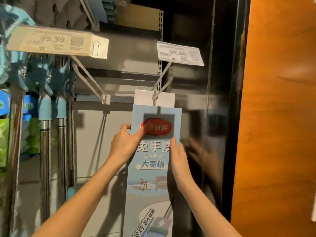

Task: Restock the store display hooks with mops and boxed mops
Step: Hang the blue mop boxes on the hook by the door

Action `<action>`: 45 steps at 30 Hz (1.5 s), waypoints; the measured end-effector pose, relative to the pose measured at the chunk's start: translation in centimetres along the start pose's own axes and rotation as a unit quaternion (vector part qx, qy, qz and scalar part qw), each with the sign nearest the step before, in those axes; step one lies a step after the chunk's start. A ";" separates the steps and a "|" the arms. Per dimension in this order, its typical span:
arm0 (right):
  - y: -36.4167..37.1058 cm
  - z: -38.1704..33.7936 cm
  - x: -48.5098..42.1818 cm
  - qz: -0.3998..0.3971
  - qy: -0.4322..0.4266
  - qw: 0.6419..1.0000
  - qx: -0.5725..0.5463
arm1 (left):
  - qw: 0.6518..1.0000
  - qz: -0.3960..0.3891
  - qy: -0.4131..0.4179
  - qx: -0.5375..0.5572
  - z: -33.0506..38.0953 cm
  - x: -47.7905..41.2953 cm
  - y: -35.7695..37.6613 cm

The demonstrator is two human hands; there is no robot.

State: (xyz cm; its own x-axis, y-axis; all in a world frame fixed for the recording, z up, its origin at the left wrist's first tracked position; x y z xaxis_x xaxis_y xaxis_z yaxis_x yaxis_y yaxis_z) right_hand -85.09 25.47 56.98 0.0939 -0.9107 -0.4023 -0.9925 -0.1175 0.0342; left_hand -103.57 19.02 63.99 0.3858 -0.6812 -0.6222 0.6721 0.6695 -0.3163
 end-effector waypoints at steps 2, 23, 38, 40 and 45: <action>0.7 1.0 -1.8 0.022 0.013 1.000 -0.003 | 1.000 0.010 -0.009 -0.011 -1.2 -1.4 0.5; 3.8 7.7 -11.9 0.060 -0.035 0.997 -0.026 | 0.999 0.015 -0.036 0.038 -10.6 -8.7 6.7; -1.5 5.7 4.0 0.007 0.049 0.999 -0.007 | 0.990 -0.031 -0.083 0.113 -9.5 4.3 4.7; -2.3 5.1 7.7 -0.033 0.049 0.998 0.015 | 0.989 -0.030 -0.079 0.124 -8.4 8.8 3.6; -6.0 4.6 19.3 -0.152 0.057 0.979 0.121 | 0.986 -0.065 -0.082 0.128 -6.3 22.5 2.5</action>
State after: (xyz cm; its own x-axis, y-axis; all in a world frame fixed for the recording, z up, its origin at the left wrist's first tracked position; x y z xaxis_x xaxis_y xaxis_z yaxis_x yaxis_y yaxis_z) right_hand -77.67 10.40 44.75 0.3827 -0.8879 -0.2553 -0.9053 -0.3051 -0.2956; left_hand -97.16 7.23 44.71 0.3687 -0.8089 -0.4579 0.8523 0.4908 -0.1807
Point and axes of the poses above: each hand's wrist, its own x-axis away from the middle knuckle, its own y-axis out of the palm, z = x × y, the point moved 10 cm from there along -x, towards the middle knuckle, and after that the axes turned 4 degrees about y, right-handed, at the moved point
